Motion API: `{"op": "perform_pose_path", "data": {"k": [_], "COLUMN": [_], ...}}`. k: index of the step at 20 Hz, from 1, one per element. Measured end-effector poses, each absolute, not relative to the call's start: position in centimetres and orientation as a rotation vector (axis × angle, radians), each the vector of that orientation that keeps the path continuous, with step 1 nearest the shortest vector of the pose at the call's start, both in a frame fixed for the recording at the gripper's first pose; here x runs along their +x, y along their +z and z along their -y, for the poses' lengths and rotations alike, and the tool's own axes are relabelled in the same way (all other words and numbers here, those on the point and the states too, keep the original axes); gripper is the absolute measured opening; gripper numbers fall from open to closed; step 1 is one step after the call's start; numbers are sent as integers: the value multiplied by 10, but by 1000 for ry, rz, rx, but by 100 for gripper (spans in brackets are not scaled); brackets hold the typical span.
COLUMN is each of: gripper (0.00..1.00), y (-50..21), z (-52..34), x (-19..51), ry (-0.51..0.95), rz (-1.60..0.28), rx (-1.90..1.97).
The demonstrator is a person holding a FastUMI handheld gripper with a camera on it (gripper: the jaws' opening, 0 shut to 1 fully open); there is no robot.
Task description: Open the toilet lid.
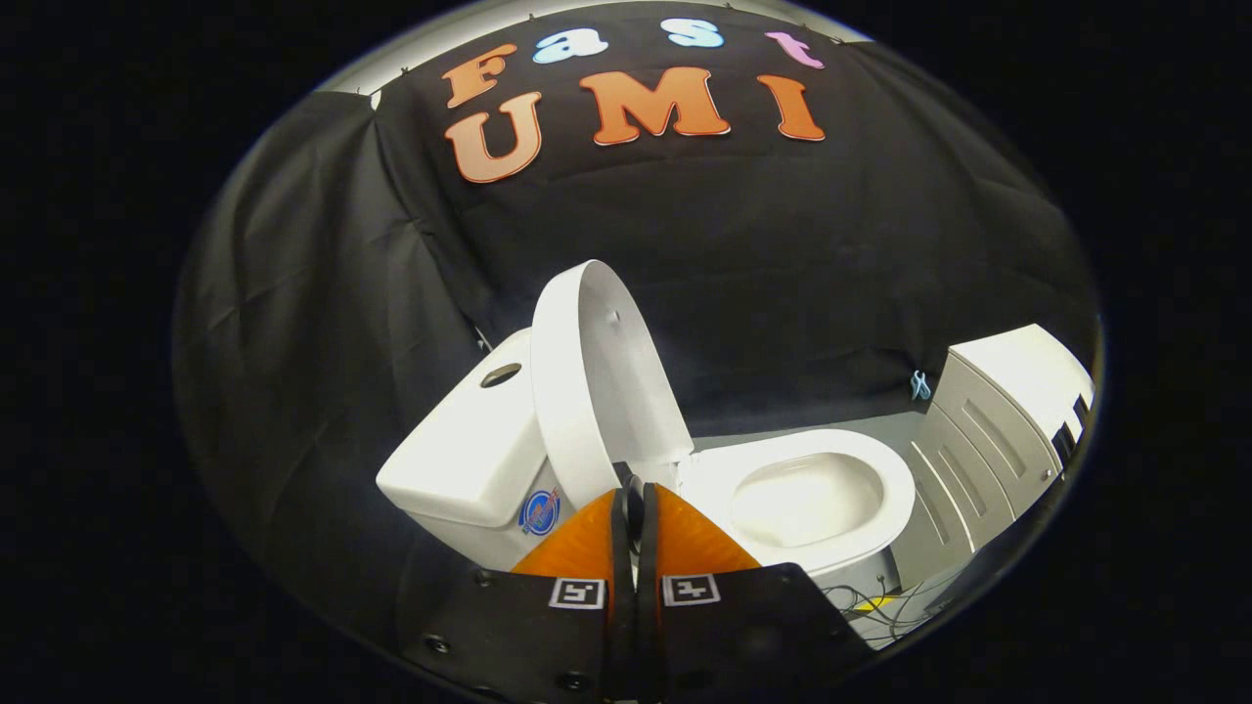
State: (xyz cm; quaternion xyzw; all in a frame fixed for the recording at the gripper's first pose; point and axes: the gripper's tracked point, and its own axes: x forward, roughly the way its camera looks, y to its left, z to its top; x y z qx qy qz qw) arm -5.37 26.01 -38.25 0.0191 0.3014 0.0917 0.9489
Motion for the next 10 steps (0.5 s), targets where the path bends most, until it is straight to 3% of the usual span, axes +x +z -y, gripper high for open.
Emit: {"op": "perform_pose_path", "data": {"k": [10], "gripper": [8], "y": [-384], "z": [-284], "x": [-61], "ry": [214], "rz": [-602], "rx": [-49]}}
